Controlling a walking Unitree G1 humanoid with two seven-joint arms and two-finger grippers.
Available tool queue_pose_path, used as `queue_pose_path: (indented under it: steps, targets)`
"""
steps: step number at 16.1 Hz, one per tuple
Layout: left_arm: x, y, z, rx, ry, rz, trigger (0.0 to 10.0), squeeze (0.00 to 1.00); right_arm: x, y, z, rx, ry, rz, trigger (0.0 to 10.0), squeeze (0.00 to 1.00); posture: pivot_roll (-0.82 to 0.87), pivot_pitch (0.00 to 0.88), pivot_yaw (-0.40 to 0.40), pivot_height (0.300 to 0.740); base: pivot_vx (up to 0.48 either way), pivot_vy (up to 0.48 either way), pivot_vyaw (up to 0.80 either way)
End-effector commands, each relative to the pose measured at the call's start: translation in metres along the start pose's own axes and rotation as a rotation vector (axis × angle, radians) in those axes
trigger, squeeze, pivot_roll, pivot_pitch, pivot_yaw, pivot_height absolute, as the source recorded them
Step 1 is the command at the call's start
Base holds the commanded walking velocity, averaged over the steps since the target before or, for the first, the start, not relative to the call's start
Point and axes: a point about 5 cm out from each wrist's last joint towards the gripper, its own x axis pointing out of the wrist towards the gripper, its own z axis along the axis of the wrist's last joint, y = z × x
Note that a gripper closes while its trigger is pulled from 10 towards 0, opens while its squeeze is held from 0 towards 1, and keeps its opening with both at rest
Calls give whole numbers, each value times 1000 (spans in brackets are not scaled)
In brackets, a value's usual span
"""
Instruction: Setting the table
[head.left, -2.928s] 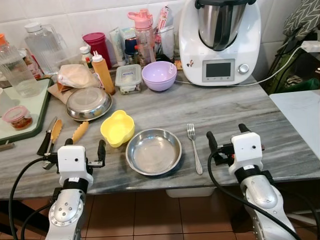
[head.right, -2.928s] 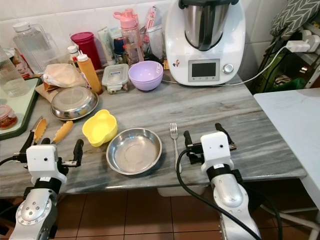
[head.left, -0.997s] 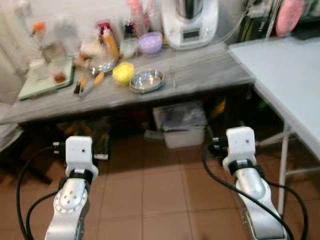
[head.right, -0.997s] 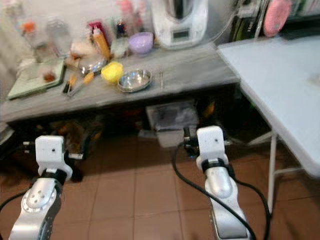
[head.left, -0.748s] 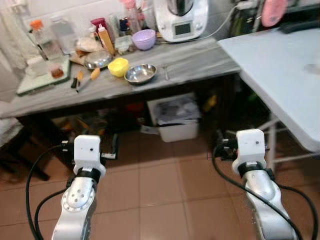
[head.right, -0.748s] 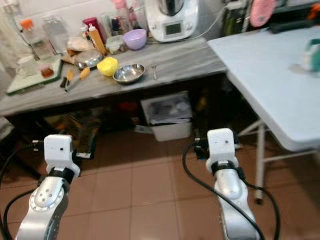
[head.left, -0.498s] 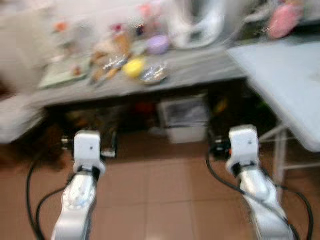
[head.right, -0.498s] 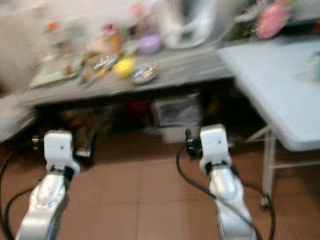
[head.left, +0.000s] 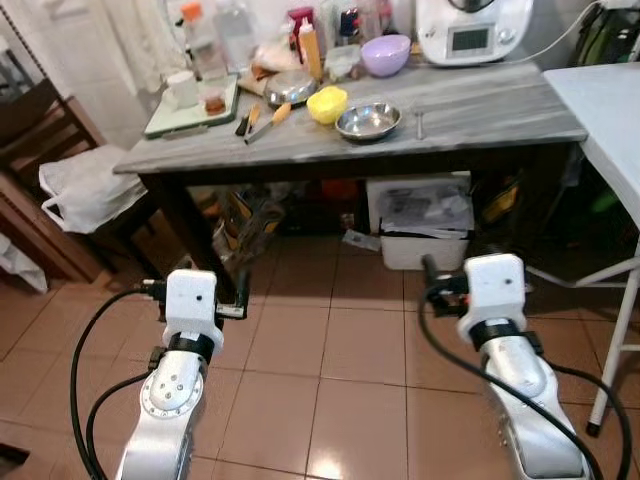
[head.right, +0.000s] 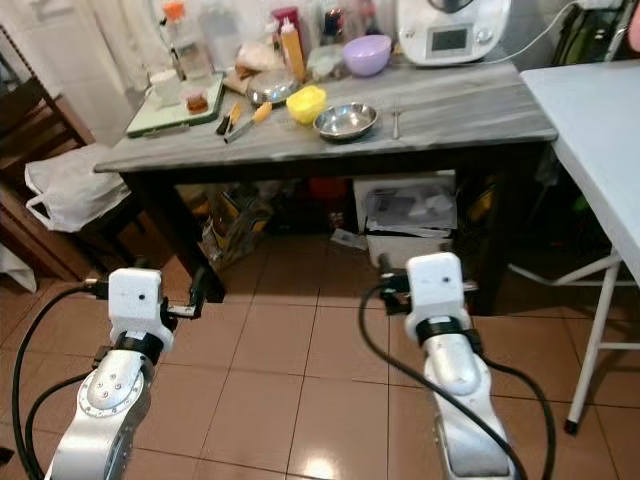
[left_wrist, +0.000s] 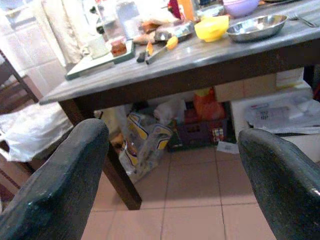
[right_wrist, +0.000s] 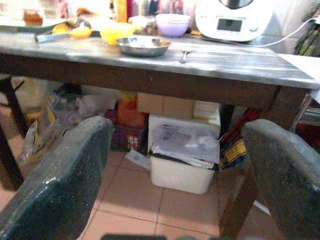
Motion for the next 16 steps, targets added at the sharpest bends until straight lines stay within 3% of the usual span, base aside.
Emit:
queue_pose_path:
  steps: [1, 3, 7, 11, 16]
  targets:
    - [-4, 8, -8, 15, 24, 13, 10000, 0, 2, 8, 1, 34, -2, 15, 10000, 0, -277, 12, 157, 740, 0, 0, 0]
    - [-7, 10, -16, 30, 43, 12, 10000, 0, -3, 10, -8, 43, 32, 27, 10000, 0, -268, 15, 150, 740, 0, 0, 0]
    - [-17, 11, -37, 33, 113, 13, 10000, 0, -21, -10, -33, 39, 134, -19, 10000, 0, -296, 29, 150, 740, 0, 0, 0]
    - [-9, -23, -38, -31, 95, -50, 10000, 0, -33, -32, -38, -16, 190, -9, 10000, 0, -362, 63, 58, 740, 0, 0, 0]
    - [-21, -39, -50, -95, 131, -16, 10000, 0, -31, -42, -30, -75, 201, 58, 10000, 0, -365, 74, -58, 740, 0, 0, 0]
